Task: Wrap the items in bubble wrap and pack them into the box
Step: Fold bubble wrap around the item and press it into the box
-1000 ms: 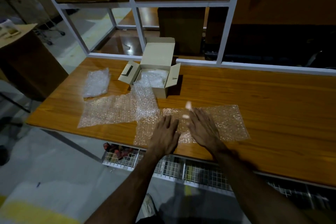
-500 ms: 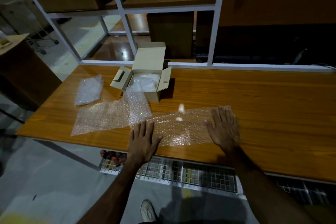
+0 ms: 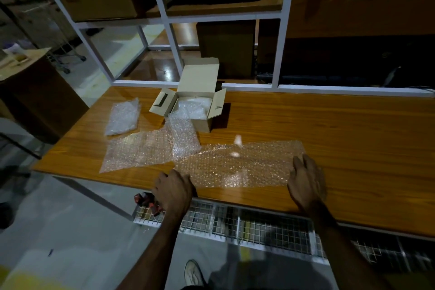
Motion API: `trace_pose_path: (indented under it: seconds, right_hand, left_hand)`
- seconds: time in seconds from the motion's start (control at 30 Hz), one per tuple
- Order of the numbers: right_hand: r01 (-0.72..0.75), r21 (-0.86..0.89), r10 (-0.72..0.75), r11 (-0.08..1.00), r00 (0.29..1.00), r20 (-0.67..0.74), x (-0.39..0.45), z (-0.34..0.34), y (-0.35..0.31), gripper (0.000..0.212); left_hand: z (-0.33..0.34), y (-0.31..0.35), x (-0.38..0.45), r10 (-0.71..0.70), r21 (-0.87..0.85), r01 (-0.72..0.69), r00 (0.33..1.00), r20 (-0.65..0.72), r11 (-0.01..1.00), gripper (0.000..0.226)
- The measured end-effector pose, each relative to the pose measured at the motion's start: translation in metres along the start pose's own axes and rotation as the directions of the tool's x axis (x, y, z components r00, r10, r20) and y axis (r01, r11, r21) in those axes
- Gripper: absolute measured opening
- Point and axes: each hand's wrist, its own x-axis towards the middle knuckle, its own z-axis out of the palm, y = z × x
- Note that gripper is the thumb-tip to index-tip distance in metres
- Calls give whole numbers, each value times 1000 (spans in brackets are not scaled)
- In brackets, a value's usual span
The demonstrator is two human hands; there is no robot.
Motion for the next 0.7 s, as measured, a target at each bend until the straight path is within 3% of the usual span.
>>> trace_pose_path:
  seconds: [0.2, 0.3, 0.4, 0.5, 0.7]
  right_hand:
    - [0, 65, 3, 998, 999, -54, -15, -16, 11, 46]
    - [25, 189, -17, 982, 999, -43, -13, -18, 20, 46]
    - [25, 367, -36, 930, 999, 23, -12, -18, 25, 45]
    - [32, 448, -58, 893, 997, 44, -14, -19, 25, 35]
    - [61, 399, -100, 915, 992, 77, -18, -28, 29, 30]
  left_hand:
    - [-4, 7, 15, -169, -307, 156, 985, -16, 939, 46]
    - [-17, 26, 10, -152, -497, 101, 986, -64, 862, 24]
    - [-31, 58, -9, 7, -634, -120, 984, -178, 764, 16]
    - [-34, 97, -30, 206, -658, -307, 952, -228, 687, 8]
    - [-13, 167, -72, 512, -615, -501, 840, -179, 608, 9]
